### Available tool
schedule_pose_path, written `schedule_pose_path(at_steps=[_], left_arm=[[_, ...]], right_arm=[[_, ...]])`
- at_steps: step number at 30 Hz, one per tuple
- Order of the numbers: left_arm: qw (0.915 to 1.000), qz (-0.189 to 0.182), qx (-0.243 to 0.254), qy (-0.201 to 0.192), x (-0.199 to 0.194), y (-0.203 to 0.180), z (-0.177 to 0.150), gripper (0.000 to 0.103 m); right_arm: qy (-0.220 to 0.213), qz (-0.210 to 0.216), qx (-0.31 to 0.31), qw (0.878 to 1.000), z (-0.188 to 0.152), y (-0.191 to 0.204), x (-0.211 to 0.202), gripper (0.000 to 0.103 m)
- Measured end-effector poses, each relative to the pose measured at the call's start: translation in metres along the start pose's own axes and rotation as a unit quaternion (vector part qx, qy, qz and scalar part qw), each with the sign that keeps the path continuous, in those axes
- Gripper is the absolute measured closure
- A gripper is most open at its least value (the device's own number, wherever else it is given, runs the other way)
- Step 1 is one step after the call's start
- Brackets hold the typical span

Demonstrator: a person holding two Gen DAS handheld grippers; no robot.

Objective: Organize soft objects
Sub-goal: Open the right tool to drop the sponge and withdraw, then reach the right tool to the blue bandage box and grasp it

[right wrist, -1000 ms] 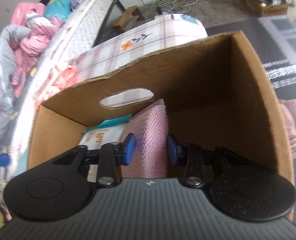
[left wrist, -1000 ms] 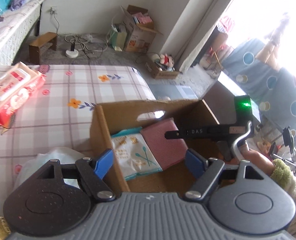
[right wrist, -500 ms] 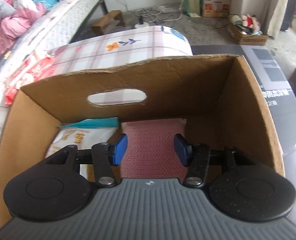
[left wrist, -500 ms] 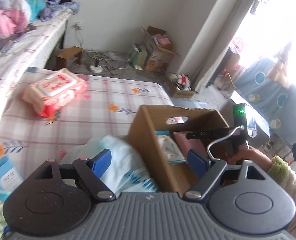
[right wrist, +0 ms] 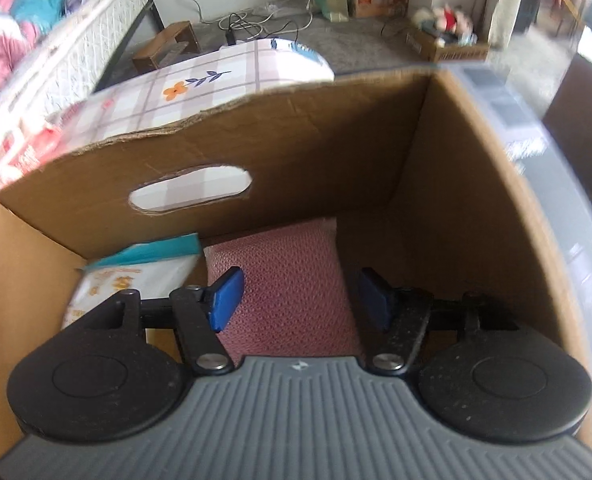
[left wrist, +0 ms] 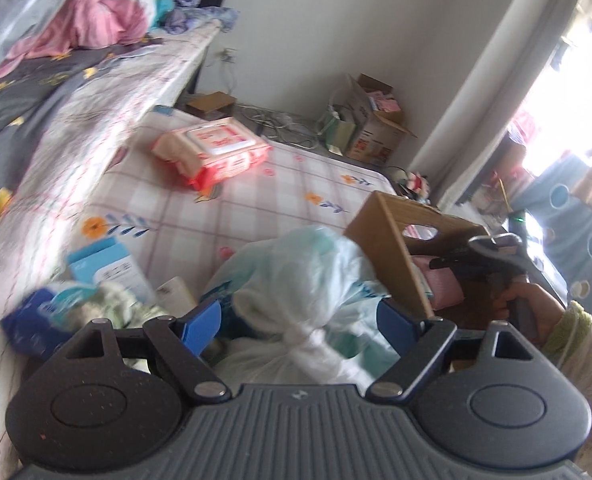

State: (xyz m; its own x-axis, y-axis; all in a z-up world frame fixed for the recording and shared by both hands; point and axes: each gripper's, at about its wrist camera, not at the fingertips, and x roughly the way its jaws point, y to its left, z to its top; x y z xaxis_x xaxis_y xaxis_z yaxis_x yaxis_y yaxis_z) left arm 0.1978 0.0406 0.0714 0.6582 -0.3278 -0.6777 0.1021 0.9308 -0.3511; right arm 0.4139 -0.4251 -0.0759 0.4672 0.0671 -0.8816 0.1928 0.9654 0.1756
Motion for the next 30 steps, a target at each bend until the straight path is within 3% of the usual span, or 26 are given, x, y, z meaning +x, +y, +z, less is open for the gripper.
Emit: schedule_pose_path(at_steps=[2, 5, 12, 23, 27, 30], left_arm=[[0.9999, 0.003, -0.011, -0.002, -0.005, 0.008, -0.006, 0.017], [0.9997, 0.011, -0.022, -0.003, -0.01, 0.018, -0.012, 0.017], [0.9984, 0.036, -0.036, -0.026, -0.026, 0.035, -0.022, 0.017], [0.9921, 0.092, -0.049, -0.07, -0.057, 0.072, -0.026, 0.017], [0.9908, 0.102, -0.047, -0.076, -0.06, 0.082, -0.022, 0.017], [0.9902, 0.101, -0.054, -0.079, -0.058, 0.09, -0.017, 0.017]], right_arm=[[0.006, 0.017, 0.014, 1.0, -0.003, 0.001, 0.002, 0.04], [-0.002, 0.007, -0.001, 1.0, -0.007, 0.011, 0.003, 0.038], [-0.009, 0.019, 0.027, 0.999, -0.009, 0.006, -0.008, 0.037], [-0.081, 0.079, 0.024, 0.993, -0.012, 0.023, -0.08, 0.036], [-0.101, 0.128, -0.023, 0.986, -0.01, 0.067, -0.116, 0.036], [-0.086, 0.195, -0.059, 0.975, -0.011, 0.108, -0.133, 0.036]])
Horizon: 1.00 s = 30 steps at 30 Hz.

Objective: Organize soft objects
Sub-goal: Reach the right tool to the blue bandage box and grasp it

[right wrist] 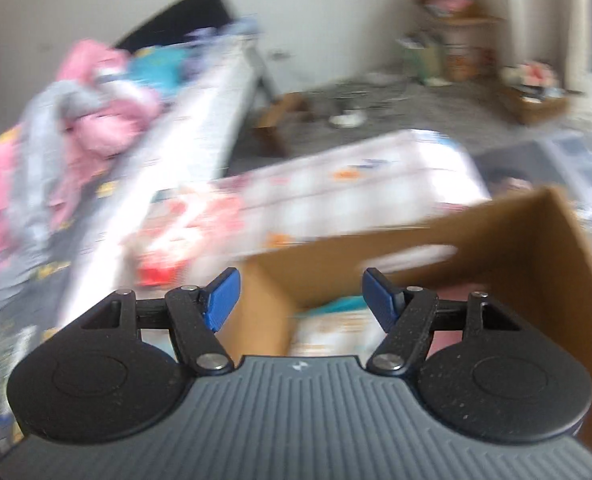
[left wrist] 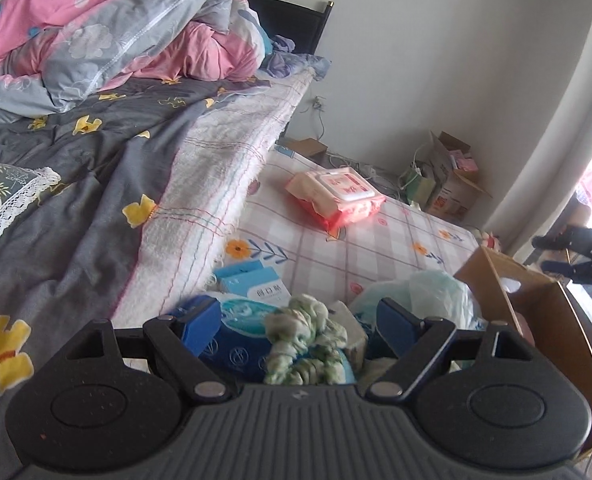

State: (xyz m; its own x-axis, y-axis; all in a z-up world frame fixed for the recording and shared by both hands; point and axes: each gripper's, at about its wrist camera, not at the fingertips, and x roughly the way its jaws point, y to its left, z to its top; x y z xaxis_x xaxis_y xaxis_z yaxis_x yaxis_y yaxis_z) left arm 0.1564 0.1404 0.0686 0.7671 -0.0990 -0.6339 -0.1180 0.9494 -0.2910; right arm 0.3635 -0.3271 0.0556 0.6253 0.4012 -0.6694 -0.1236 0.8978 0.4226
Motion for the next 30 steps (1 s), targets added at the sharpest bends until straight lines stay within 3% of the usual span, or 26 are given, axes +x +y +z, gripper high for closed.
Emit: schedule_pose_path(at_steps=[4, 8, 10, 14, 20, 25, 30], left_arm=[[0.9998, -0.007, 0.005, 0.017, 0.019, 0.002, 0.014, 0.021], [0.9955, -0.022, -0.008, 0.092, 0.064, 0.009, 0.037, 0.032], [0.9915, -0.026, -0.015, 0.126, 0.089, 0.014, 0.048, 0.035], [0.9836, -0.019, -0.008, 0.179, 0.13, 0.022, 0.06, 0.036], [0.9686, 0.009, 0.012, 0.248, 0.179, 0.024, 0.06, 0.036], [0.9573, 0.034, 0.018, 0.286, 0.205, 0.023, 0.057, 0.027], [0.9524, 0.06, 0.013, 0.299, 0.218, 0.024, 0.057, 0.023]], right_arm=[[0.063, 0.095, -0.032, 0.993, -0.002, 0.066, 0.028, 0.036], [0.146, 0.16, -0.044, 0.975, -0.011, 0.127, 0.081, 0.039], [0.188, 0.179, -0.052, 0.964, -0.019, 0.154, 0.111, 0.045], [0.257, 0.192, -0.058, 0.945, -0.043, 0.194, 0.166, 0.055], [0.328, 0.182, -0.025, 0.927, -0.058, 0.201, 0.244, 0.064], [0.349, 0.176, 0.007, 0.921, -0.069, 0.189, 0.273, 0.064], [0.352, 0.175, 0.023, 0.919, -0.073, 0.179, 0.284, 0.064]])
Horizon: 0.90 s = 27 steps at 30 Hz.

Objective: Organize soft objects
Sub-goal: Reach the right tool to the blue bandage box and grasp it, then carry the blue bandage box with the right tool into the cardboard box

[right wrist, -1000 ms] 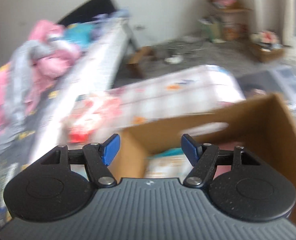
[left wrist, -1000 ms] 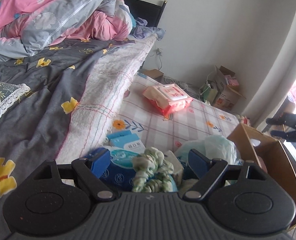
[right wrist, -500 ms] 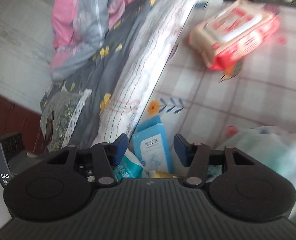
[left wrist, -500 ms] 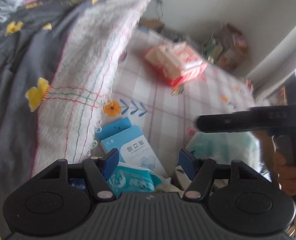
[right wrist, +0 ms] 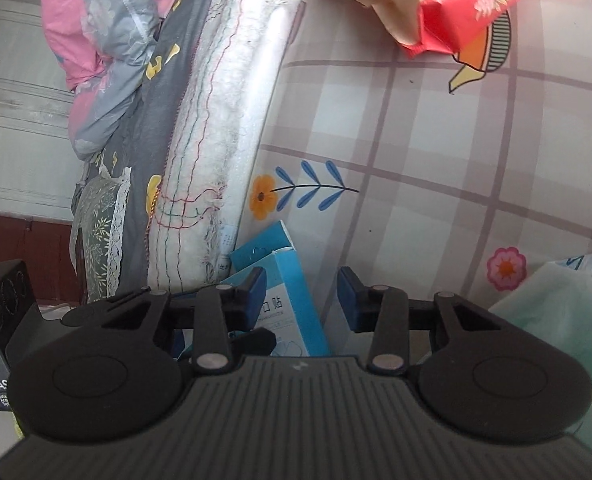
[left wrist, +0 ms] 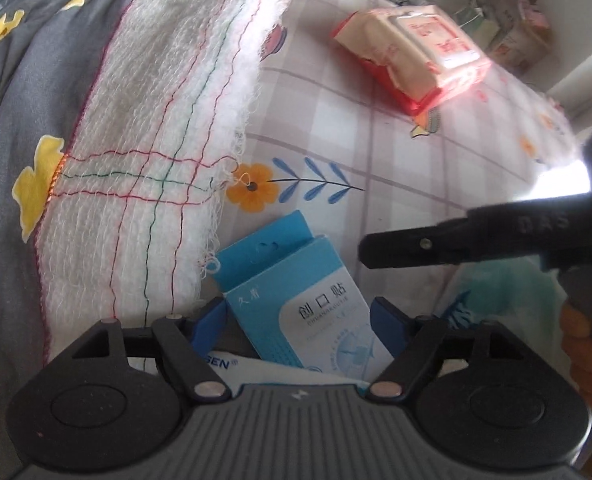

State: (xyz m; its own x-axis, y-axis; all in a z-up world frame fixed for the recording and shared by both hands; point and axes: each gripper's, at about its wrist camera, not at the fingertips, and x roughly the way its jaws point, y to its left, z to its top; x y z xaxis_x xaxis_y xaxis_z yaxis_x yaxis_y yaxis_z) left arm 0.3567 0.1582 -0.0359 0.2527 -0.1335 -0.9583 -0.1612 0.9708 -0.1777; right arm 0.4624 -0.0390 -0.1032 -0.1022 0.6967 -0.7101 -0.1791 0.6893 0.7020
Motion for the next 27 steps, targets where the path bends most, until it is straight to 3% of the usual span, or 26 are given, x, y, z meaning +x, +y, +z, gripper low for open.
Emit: schedule_pose_path(at_steps=[5, 11, 15, 19, 25, 27], left_arm=[[0.9996, -0.012, -0.017, 0.017, 0.014, 0.003, 0.008, 0.021], [0.9938, -0.101, -0.046, -0.008, 0.005, 0.006, 0.016, 0.025], [0.9963, -0.082, -0.026, -0.005, 0.005, 0.004, 0.014, 0.026], [0.9974, -0.068, -0.017, 0.014, 0.008, 0.009, 0.011, 0.037], [0.9968, -0.073, 0.012, 0.03, 0.012, 0.012, 0.006, 0.055], [0.9958, -0.085, 0.008, 0.035, 0.013, 0.011, 0.006, 0.055]], right_arm=[[-0.003, 0.007, 0.013, 1.0, 0.001, -0.007, 0.0, 0.064], [-0.012, 0.015, 0.029, 0.999, 0.0, -0.017, -0.004, 0.064], [-0.012, 0.013, 0.041, 0.999, -0.001, -0.023, -0.005, 0.064], [-0.003, 0.009, 0.044, 0.999, -0.005, -0.025, -0.005, 0.064], [0.018, 0.006, 0.035, 0.999, -0.01, -0.02, -0.002, 0.064], [0.024, 0.009, 0.031, 0.999, -0.011, -0.019, 0.001, 0.066]])
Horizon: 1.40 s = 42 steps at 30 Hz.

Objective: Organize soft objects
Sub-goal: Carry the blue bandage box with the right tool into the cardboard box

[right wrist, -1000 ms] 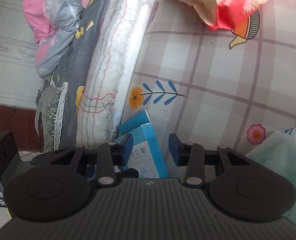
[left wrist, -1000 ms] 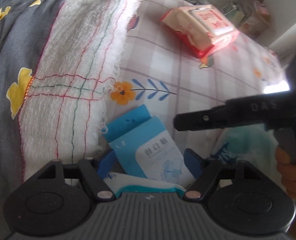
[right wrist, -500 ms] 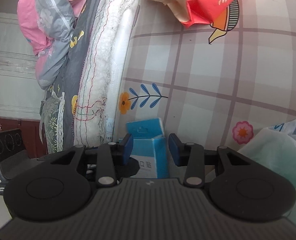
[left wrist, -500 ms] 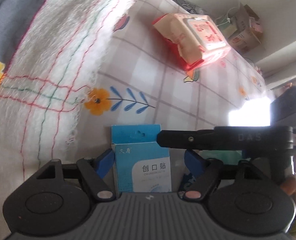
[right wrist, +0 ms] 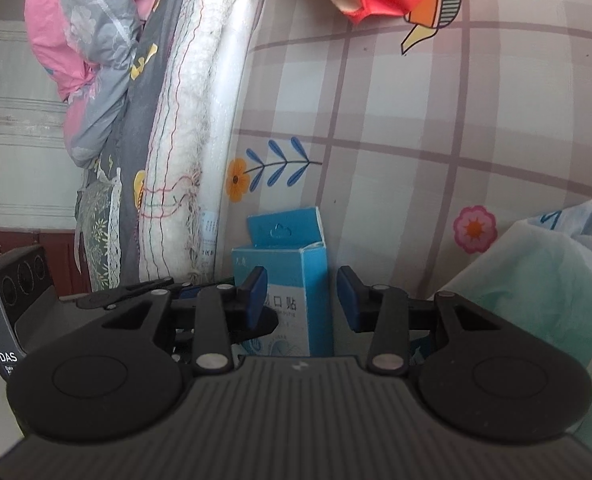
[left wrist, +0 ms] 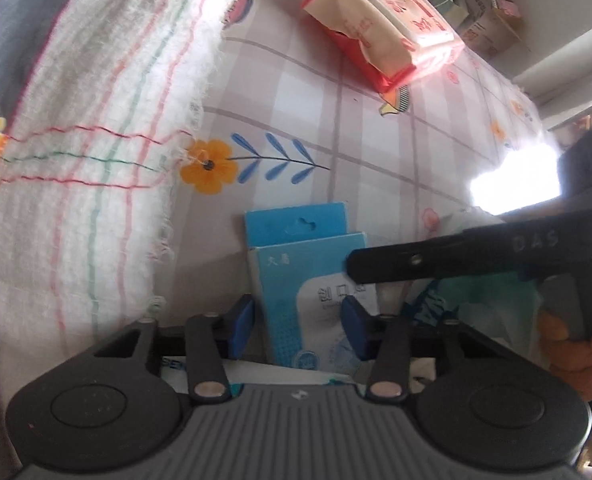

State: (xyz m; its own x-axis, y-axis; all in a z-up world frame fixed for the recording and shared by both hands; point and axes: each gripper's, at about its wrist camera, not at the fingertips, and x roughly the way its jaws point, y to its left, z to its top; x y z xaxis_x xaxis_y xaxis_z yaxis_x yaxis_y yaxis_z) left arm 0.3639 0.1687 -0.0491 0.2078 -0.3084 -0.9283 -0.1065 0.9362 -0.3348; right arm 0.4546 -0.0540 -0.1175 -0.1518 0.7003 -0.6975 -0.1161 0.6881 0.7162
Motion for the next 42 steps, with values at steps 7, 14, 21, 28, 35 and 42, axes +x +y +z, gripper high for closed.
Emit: schedule_pose_path(at_steps=[7, 14, 21, 28, 35, 42], left_arm=[[0.9993, 0.018, -0.005, -0.033, -0.006, -0.006, 0.003, 0.06], [0.9938, 0.037, -0.002, -0.105, -0.04, -0.019, 0.007, 0.064], [0.9828, 0.041, 0.016, -0.179, -0.086, -0.043, 0.001, 0.064], [0.9731, 0.031, 0.039, -0.225, -0.127, -0.074, -0.02, 0.064], [0.9656, 0.01, 0.078, -0.248, -0.152, -0.133, -0.044, 0.064], [0.9605, -0.046, 0.146, -0.232, -0.139, -0.225, -0.067, 0.064]], right_arm=[[-0.029, 0.001, -0.01, 1.0, 0.0, 0.004, -0.004, 0.072], [-0.092, 0.011, -0.06, 0.994, 0.004, 0.032, -0.035, 0.08], [-0.154, 0.012, -0.109, 0.982, -0.002, 0.065, -0.078, 0.083], [-0.199, 0.016, -0.136, 0.97, -0.028, 0.085, -0.125, 0.084], [-0.25, 0.018, -0.144, 0.957, -0.079, 0.082, -0.192, 0.084], [-0.308, -0.007, -0.106, 0.946, -0.144, 0.033, -0.281, 0.084]])
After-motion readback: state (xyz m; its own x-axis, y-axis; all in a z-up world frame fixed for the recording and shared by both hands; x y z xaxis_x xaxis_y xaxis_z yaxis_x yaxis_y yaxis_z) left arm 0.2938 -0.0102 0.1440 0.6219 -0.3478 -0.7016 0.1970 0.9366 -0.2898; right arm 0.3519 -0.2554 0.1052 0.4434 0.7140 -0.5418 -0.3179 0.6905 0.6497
